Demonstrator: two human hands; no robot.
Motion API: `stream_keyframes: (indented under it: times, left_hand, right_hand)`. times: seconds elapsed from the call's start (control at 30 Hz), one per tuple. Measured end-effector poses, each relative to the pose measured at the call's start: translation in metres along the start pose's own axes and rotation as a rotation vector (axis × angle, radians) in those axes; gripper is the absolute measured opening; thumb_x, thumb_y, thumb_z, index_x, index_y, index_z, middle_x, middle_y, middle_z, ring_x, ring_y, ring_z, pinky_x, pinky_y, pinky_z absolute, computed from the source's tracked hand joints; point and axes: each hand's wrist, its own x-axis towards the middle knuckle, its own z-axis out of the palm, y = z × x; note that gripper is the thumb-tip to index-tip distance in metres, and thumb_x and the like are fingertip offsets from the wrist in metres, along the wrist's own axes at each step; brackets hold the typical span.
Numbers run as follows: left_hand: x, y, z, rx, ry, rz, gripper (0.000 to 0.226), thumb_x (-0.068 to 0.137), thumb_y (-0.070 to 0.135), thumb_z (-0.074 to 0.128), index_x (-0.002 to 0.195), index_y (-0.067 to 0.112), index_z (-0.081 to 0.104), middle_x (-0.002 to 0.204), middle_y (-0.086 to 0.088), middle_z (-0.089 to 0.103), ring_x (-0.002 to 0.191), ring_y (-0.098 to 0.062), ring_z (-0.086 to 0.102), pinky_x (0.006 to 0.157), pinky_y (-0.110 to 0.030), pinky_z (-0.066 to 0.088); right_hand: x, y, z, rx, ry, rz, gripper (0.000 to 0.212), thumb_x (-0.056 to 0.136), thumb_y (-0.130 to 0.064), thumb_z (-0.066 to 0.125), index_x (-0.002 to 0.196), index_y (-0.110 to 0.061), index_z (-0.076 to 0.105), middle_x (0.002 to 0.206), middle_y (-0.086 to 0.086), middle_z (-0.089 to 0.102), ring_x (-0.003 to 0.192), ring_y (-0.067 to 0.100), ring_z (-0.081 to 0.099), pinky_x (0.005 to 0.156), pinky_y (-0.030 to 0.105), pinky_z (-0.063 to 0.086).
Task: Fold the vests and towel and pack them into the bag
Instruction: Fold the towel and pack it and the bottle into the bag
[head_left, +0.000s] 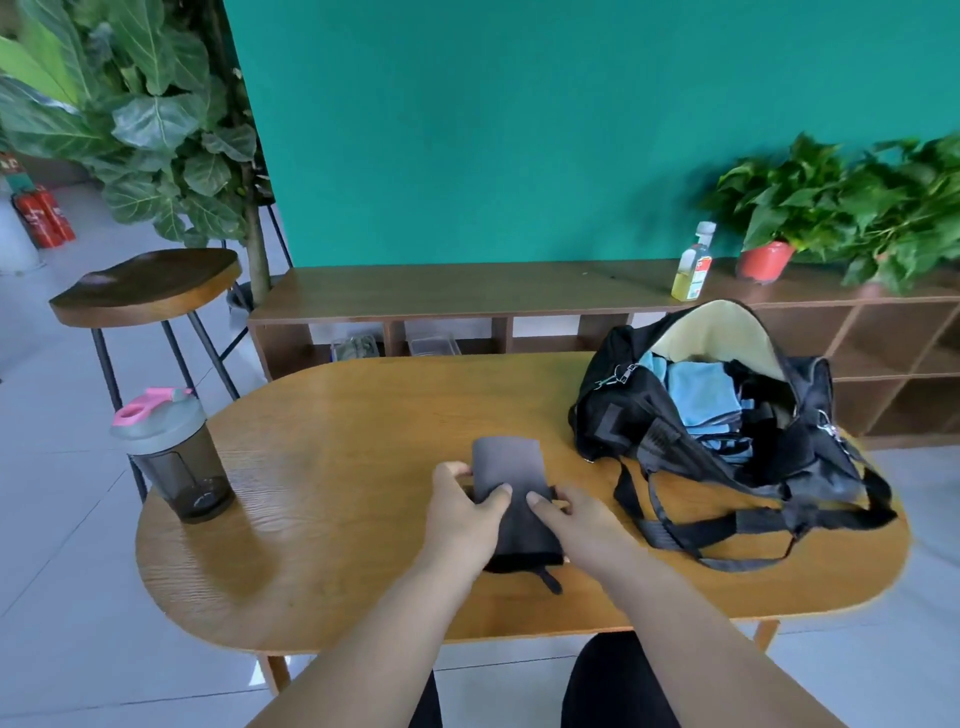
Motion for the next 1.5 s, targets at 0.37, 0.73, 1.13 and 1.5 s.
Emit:
stream_keyframes:
  times: [0.37,0.73,1.13,1.5]
  left_hand:
    - [0.009,0.093,0.095,-0.051,-0.23,0.207,0.049,0.097,0.045,0.072,0.135,0.035,0.044,0.118,0.009,0.061,0.105,-0.012,0.065,0.085,-0.033,0.061]
    - [0.06,0.121,0.162,0.918,-0.221,1.061,0.048,0.102,0.01,0.054,0.148,0.022,0.052,0.148,0.003,0.054,0.142,-0.019,0.041,0.119,-0.038,0.038]
    - [0.126,0.138,0.185,1.451,-0.38,1.264,0.062,0.105,0.008,0.037,0.165,0.015,0.021,0.167,-0.006,0.031,0.161,-0.025,0.008,0.131,-0.049,-0.002]
    - [0.126,0.118,0.187,1.393,-0.301,1.36,0.049,0.102,0.006,0.041,0.151,0.012,0.046,0.147,-0.012,0.046,0.148,-0.031,0.032,0.132,-0.051,0.004]
  right_hand:
    - [0.001,-0.014,-0.142,0.476,0.234,-0.128,0.052,0.099,-0.034,0.072,0.145,-0.051,0.051,0.135,-0.006,0.066,0.117,0.019,0.07,0.098,0.044,0.061]
    - [0.068,-0.008,-0.243,-0.072,0.54,-0.038,0.036,0.11,-0.021,0.046,0.137,-0.037,0.064,0.085,0.007,0.067,0.057,0.019,0.051,0.052,0.029,0.039]
    - [0.162,-0.001,-0.249,-0.75,0.384,0.109,0.055,0.109,-0.017,0.046,0.162,-0.015,0.031,0.159,0.009,0.04,0.137,0.032,0.048,0.1,0.032,0.043]
    - [0.175,0.038,-0.214,-1.066,0.307,0.026,0.067,0.11,-0.055,0.013,0.168,-0.023,0.005,0.176,0.003,0.003,0.162,0.028,-0.001,0.129,0.054,0.012]
